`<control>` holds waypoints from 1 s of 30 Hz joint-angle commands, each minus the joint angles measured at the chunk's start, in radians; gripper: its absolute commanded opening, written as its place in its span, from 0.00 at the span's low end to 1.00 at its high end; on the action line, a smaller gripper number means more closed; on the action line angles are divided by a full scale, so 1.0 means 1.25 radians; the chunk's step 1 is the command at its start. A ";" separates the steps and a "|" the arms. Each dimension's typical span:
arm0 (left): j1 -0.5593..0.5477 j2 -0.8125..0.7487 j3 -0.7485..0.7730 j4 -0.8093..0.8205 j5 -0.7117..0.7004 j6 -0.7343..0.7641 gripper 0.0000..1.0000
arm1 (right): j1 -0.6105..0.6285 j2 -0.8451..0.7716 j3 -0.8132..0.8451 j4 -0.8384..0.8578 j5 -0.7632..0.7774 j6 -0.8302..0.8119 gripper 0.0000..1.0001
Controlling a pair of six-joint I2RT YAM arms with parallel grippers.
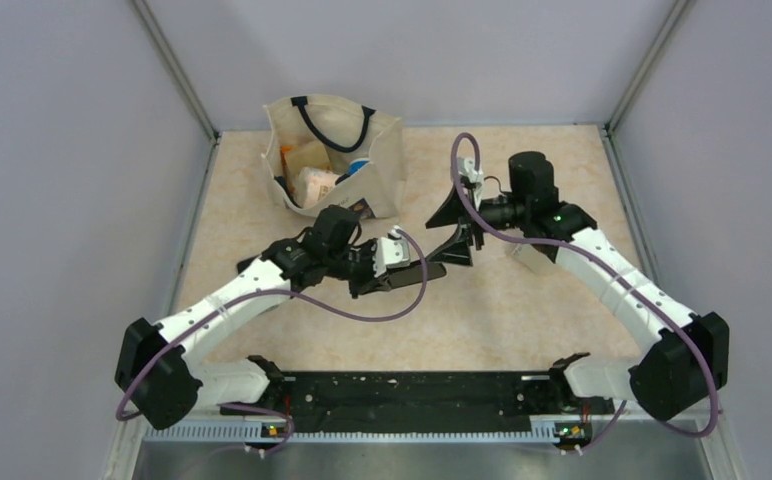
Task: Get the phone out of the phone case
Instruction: Remove the phone case from the phone.
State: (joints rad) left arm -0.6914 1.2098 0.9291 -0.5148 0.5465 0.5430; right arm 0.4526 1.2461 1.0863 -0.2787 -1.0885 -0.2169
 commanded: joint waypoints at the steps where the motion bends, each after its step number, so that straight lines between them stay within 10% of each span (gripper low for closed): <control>1: 0.002 -0.004 0.049 0.066 0.067 -0.023 0.00 | 0.017 0.028 -0.001 0.017 -0.035 -0.009 0.80; 15: 0.002 -0.011 0.048 0.081 0.049 -0.027 0.00 | 0.020 0.048 -0.040 0.052 -0.091 0.026 0.61; 27: -0.002 -0.025 0.034 0.096 0.015 -0.008 0.00 | 0.021 0.079 -0.039 0.079 -0.145 0.058 0.00; 30: -0.014 -0.033 0.024 0.104 -0.036 0.016 0.00 | 0.021 0.085 -0.041 0.078 -0.156 0.061 0.00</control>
State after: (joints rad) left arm -0.6895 1.2144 0.9352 -0.4988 0.5449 0.5228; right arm 0.4686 1.3369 1.0382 -0.2161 -1.2404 -0.1570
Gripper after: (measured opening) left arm 0.211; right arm 0.076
